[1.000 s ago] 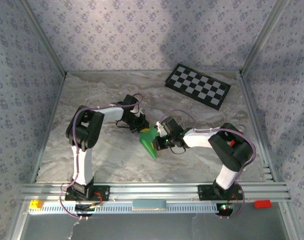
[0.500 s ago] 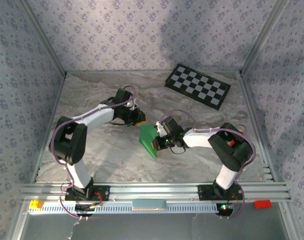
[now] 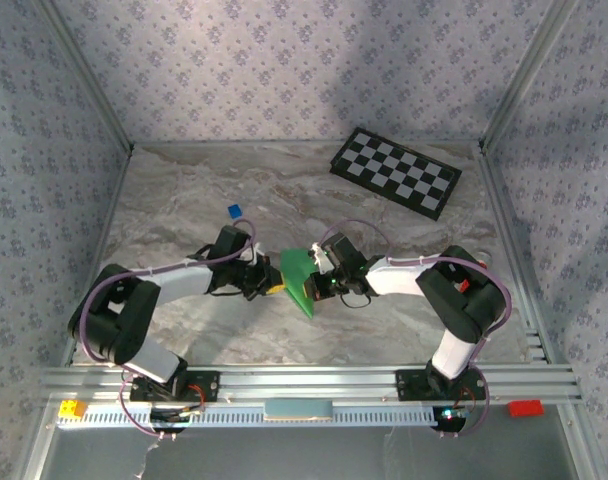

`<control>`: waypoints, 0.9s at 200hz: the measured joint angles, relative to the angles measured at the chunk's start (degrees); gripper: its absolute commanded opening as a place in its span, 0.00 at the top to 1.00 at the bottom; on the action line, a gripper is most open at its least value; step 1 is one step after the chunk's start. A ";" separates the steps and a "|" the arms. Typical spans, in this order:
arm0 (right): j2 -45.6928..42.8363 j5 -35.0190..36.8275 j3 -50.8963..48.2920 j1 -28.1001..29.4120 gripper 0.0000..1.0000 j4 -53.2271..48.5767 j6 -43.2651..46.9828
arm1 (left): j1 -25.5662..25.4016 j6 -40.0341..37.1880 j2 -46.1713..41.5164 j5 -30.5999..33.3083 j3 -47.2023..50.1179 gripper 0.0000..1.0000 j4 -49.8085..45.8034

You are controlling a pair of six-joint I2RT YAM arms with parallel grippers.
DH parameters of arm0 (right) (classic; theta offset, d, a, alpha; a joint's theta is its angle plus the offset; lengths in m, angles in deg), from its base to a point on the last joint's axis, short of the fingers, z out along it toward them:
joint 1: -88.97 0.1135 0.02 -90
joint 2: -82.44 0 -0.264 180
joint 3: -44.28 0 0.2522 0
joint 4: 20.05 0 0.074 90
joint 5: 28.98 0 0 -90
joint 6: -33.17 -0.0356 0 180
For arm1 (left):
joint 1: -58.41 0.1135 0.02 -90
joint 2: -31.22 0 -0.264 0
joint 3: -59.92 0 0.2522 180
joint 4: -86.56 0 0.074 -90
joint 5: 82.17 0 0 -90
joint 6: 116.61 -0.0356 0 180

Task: Fold a paper plane with a square sheet of paper (pick it up from the middle)
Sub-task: Third fold the triangle at the center of the table.

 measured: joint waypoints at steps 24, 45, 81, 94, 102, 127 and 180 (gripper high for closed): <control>0.13 0.09 0.00 0.02 1.00 0.26 0.00 | -1.33 1.81 0.02 -0.20 0.04 1.00 3.93; 0.15 0.28 0.00 0.09 1.00 0.39 0.00 | -2.14 2.67 0.50 -0.17 0.02 1.00 5.90; 0.15 0.42 0.00 0.20 1.00 0.42 -0.07 | -2.43 2.86 3.21 0.07 0.02 1.00 6.91; 0.15 0.42 0.00 0.20 1.00 0.44 -0.22 | -2.43 3.15 4.55 0.02 0.02 1.00 7.19; 0.15 0.42 0.00 0.20 1.00 0.44 -0.24 | -2.43 3.37 5.25 0.02 0.02 1.00 7.45; 0.15 0.44 0.00 0.20 1.00 0.46 -0.66 | -2.43 3.87 6.32 0.02 0.02 1.00 8.17; 0.22 0.44 0.00 0.20 1.00 0.57 -1.03 | -2.43 4.13 7.63 -0.17 0.02 1.00 9.75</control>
